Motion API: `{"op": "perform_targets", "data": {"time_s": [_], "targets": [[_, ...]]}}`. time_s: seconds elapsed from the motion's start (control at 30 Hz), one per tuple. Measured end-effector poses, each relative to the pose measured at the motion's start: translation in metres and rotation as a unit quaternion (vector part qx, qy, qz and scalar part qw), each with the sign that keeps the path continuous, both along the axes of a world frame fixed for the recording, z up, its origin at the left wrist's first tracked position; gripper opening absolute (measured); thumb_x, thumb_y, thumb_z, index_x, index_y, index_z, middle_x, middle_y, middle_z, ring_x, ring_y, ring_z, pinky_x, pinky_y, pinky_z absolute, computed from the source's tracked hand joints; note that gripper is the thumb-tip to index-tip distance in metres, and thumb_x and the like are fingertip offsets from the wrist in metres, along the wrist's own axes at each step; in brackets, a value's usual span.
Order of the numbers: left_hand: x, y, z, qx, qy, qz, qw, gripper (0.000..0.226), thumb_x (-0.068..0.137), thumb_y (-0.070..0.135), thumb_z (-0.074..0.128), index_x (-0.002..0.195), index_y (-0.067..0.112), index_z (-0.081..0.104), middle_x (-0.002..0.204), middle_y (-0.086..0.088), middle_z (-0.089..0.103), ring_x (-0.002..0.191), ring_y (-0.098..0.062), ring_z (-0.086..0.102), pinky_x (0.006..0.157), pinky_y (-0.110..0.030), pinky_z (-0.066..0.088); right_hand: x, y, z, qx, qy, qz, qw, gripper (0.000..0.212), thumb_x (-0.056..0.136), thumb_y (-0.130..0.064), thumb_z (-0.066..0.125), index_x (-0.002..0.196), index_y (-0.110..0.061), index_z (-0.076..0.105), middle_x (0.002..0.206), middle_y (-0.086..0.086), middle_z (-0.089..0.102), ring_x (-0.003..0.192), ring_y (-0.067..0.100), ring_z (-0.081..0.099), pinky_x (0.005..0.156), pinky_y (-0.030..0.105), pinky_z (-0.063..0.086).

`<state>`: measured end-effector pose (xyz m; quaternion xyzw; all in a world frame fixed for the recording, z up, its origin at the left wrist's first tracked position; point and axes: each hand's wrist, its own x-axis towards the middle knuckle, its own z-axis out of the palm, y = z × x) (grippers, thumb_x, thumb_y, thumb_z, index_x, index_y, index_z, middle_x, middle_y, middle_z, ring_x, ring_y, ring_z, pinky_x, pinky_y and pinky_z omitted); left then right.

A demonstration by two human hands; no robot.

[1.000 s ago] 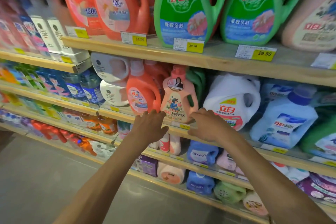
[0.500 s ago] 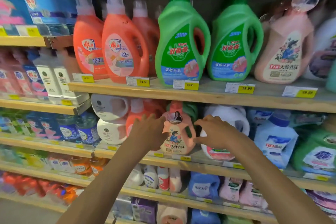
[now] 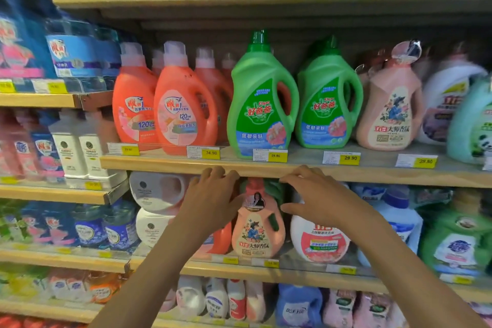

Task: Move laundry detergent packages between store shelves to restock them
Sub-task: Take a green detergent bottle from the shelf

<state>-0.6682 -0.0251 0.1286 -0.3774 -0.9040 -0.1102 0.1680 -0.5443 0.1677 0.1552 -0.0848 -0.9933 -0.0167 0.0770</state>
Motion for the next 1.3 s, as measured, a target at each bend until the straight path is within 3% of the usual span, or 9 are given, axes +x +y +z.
{"op": "perform_targets", "data": {"time_s": [0.3, 0.43, 0.57, 0.7, 0.8, 1.0, 1.17, 1.3], "targets": [[-0.03, 0.0, 0.008, 0.056, 0.028, 0.014, 0.998, 0.056, 0.095, 0.055, 0.053, 0.141, 0.026, 0.046, 0.133, -0.002, 0.056, 0.13, -0.029, 0.048, 0.101, -0.045, 0.043, -0.014, 0.012, 0.02, 0.009, 0.015, -0.011, 1.0, 0.061, 0.094, -0.052, 0.056, 0.148, -0.028, 0.037, 0.145, 0.0, 0.038, 0.133, 0.025, 0.037, 0.104, 0.044, 0.041], [-0.053, 0.006, 0.016, 0.099, 0.018, -0.003, 0.995, 0.057, 0.093, 0.05, 0.058, 0.143, 0.026, 0.046, 0.13, -0.004, 0.058, 0.125, -0.032, 0.052, 0.094, -0.046, 0.048, -0.027, 0.026, 0.036, 0.009, 0.034, -0.025, 0.999, 0.062, 0.094, -0.05, 0.058, 0.148, -0.029, 0.037, 0.142, 0.0, 0.039, 0.131, 0.023, 0.038, 0.101, 0.039, 0.041], [-0.077, 0.018, 0.027, 0.132, 0.007, -0.01, 0.991, 0.056, 0.092, 0.049, 0.059, 0.141, 0.025, 0.045, 0.124, -0.005, 0.061, 0.115, -0.035, 0.058, 0.085, -0.044, 0.052, -0.047, 0.043, 0.057, 0.012, 0.047, -0.038, 0.998, 0.064, 0.092, -0.052, 0.059, 0.147, -0.027, 0.038, 0.139, 0.005, 0.043, 0.13, 0.028, 0.04, 0.101, 0.042, 0.042], [-0.1, 0.032, 0.038, 0.18, 0.002, 0.013, 0.984, 0.064, 0.094, 0.048, 0.059, 0.148, 0.021, 0.035, 0.125, -0.009, 0.061, 0.113, -0.035, 0.059, 0.076, -0.044, 0.051, -0.073, 0.06, 0.084, 0.007, 0.092, -0.04, 0.995, 0.071, 0.091, -0.053, 0.061, 0.151, -0.027, 0.033, 0.144, 0.006, 0.04, 0.133, 0.029, 0.04, 0.104, 0.042, 0.042], [-0.122, 0.045, 0.042, 0.217, -0.025, -0.006, 0.976, 0.071, 0.093, 0.047, 0.062, 0.15, 0.019, 0.031, 0.13, -0.013, 0.058, 0.121, -0.034, 0.057, 0.088, -0.048, 0.052, -0.098, 0.072, 0.105, 0.017, 0.143, -0.031, 0.989, 0.076, 0.089, -0.049, 0.065, 0.152, -0.027, 0.03, 0.141, 0.008, 0.04, 0.13, 0.032, 0.043, 0.101, 0.046, 0.045], [-0.156, 0.075, 0.046, 0.265, -0.09, -0.048, 0.959, 0.092, 0.086, 0.05, 0.073, 0.156, 0.018, 0.023, 0.152, -0.01, 0.044, 0.138, -0.025, 0.045, 0.109, -0.042, 0.042, -0.147, 0.088, 0.136, 0.021, 0.234, -0.022, 0.972, 0.08, 0.09, -0.048, 0.064, 0.153, -0.021, 0.024, 0.141, 0.011, 0.038, 0.128, 0.037, 0.043, 0.101, 0.049, 0.044], [-0.177, 0.096, 0.039, 0.301, -0.153, -0.088, 0.937, 0.109, 0.067, 0.071, 0.075, 0.153, 0.03, 0.022, 0.148, 0.004, 0.048, 0.133, -0.016, 0.052, 0.106, -0.046, 0.048, -0.179, 0.1, 0.147, -0.023, 0.224, -0.042, 0.974, 0.103, 0.082, -0.064, 0.065, 0.156, -0.023, 0.007, 0.145, 0.018, 0.035, 0.133, 0.041, 0.039, 0.105, 0.052, 0.041], [-0.193, 0.105, 0.04, 0.321, -0.177, -0.133, 0.921, 0.114, 0.057, 0.071, 0.079, 0.151, 0.033, 0.026, 0.14, 0.011, 0.053, 0.127, -0.01, 0.055, 0.104, -0.043, 0.049, -0.192, 0.104, 0.143, -0.096, 0.188, -0.03, 0.977, 0.118, 0.075, -0.066, 0.072, 0.156, -0.032, -0.008, 0.154, 0.018, 0.025, 0.138, 0.042, 0.035, 0.11, 0.051, 0.036]]}}
